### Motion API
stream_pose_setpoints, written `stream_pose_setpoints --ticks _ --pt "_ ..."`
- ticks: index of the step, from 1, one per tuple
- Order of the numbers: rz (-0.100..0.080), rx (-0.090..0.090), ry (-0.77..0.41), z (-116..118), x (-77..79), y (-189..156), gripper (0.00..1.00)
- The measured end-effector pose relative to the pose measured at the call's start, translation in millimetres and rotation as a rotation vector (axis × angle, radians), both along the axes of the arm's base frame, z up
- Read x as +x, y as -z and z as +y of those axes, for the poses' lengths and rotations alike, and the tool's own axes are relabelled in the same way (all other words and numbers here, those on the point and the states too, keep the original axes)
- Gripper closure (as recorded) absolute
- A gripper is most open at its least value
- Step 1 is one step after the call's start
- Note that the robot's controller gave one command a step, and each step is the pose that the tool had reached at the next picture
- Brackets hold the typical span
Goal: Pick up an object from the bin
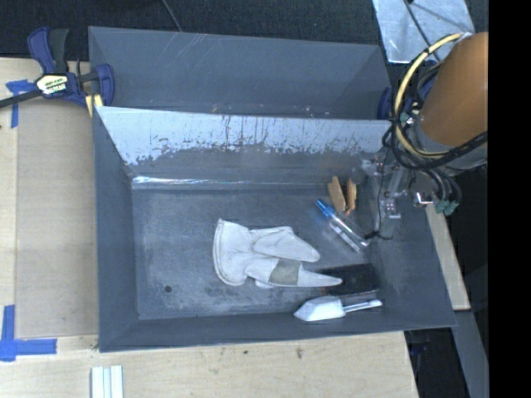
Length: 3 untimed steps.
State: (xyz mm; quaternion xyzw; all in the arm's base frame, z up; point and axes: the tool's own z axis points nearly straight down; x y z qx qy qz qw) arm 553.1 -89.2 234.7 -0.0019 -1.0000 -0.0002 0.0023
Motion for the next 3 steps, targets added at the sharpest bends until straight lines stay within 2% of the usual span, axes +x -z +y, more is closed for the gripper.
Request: stream_pose_setpoints --ticks 1,2,3 --pt "-0.008 -0.001 -0.002 0.3 1.5 -4.7 0.0" --pt "-0.015 -0.002 0.029 30.2 20.2 34.7 0.0" --pt "-0.008 0.0 0.02 71.9 15.9 104.0 1.0"
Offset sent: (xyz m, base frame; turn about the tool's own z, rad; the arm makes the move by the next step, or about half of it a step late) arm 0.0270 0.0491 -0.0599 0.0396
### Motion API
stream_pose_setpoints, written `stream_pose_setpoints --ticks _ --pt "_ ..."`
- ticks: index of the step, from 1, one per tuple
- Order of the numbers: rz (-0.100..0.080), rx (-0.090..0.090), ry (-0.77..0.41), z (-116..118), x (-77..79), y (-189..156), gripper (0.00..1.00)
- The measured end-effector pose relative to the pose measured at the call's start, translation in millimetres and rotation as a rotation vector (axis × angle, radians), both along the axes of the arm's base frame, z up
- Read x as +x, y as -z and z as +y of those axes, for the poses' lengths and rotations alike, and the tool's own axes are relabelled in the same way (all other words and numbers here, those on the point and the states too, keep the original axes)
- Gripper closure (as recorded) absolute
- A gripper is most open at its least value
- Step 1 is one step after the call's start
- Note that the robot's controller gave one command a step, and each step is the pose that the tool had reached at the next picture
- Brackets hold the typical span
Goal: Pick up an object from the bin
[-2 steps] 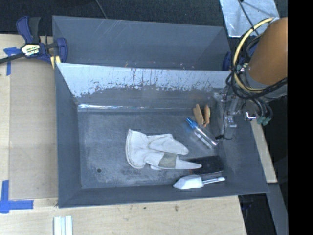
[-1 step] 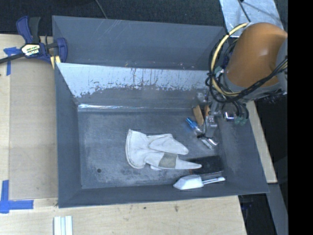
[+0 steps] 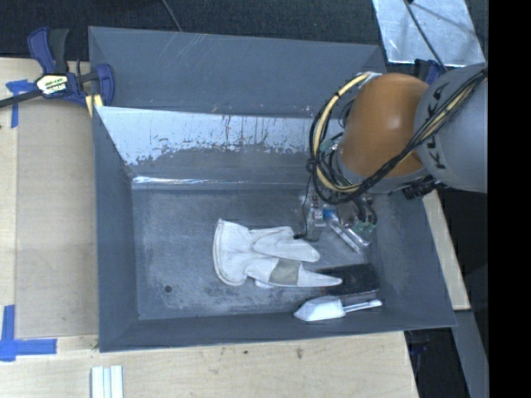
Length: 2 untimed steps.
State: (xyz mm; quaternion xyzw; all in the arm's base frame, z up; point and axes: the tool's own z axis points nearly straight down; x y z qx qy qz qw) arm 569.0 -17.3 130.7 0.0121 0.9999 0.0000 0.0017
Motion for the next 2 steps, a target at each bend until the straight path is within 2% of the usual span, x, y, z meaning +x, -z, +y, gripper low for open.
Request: stream_pose_setpoints --ticks 1,2 --pt "0.0 0.0 0.0 -0.2 0.0 0.0 0.0" --pt "0.0 0.0 0.0 -0.1 0.0 0.0 0.0"
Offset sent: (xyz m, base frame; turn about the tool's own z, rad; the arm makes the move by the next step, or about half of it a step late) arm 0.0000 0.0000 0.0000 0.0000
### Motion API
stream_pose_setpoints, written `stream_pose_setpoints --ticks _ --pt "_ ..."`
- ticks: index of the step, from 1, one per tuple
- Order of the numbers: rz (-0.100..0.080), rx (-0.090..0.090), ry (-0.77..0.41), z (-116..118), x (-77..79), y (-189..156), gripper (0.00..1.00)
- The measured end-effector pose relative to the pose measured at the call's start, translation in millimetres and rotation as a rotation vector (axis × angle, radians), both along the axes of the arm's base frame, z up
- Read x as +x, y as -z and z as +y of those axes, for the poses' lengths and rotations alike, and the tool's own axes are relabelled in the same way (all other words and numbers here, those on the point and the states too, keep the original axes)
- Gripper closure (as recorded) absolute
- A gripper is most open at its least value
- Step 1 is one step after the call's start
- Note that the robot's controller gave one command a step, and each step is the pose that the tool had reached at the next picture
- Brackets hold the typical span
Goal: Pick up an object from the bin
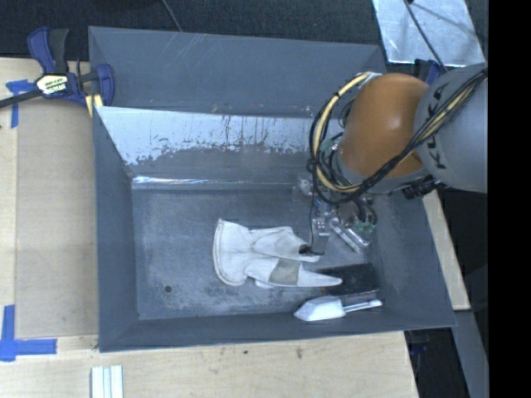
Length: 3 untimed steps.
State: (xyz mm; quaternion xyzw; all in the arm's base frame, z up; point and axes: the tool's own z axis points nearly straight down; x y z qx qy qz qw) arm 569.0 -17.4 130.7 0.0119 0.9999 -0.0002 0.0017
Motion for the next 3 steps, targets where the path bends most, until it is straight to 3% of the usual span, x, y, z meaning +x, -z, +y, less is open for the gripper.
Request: stream_pose_setpoints --ticks 1,2,3 --pt "-0.004 -0.001 -0.055 9.8 7.4 24.4 0.0" --pt "0.0 0.002 -0.001 51.8 0.4 57.9 1.0" --pt "0.0 0.002 -0.001 51.8 0.4 57.9 1.0"
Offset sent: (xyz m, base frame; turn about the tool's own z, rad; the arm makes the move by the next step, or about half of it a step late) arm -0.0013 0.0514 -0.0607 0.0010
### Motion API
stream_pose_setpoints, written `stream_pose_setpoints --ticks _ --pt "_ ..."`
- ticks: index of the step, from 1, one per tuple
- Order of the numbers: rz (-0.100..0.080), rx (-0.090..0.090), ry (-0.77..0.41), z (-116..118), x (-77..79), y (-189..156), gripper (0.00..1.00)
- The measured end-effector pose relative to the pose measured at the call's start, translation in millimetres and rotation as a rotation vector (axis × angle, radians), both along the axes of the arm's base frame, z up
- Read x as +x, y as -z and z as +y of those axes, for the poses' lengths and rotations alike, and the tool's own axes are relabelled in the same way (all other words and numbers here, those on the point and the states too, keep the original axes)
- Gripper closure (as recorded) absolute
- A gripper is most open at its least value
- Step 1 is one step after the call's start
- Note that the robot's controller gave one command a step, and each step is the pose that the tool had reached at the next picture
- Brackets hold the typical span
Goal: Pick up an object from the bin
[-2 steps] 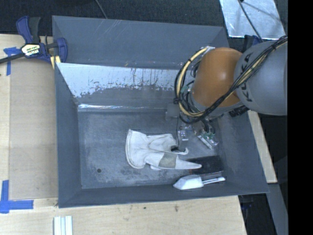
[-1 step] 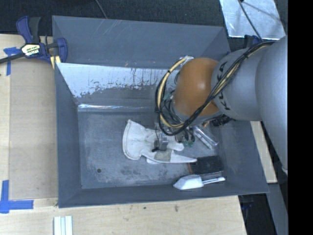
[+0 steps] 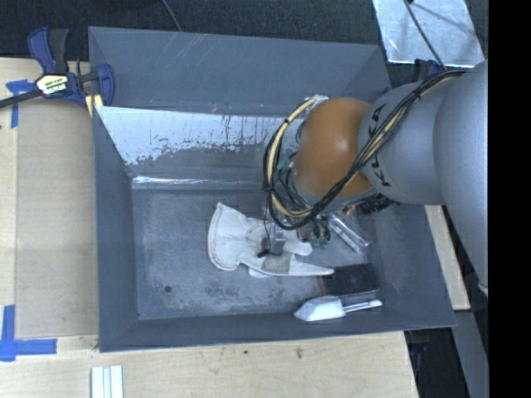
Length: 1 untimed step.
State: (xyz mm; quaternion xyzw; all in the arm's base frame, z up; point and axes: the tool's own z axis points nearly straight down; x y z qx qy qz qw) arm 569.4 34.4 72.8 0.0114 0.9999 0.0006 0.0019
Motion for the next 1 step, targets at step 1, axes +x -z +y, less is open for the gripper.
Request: stream_pose_setpoints --ticks 1 --pt "-0.005 -0.001 -0.009 -9.3 7.1 -163.9 1.0"
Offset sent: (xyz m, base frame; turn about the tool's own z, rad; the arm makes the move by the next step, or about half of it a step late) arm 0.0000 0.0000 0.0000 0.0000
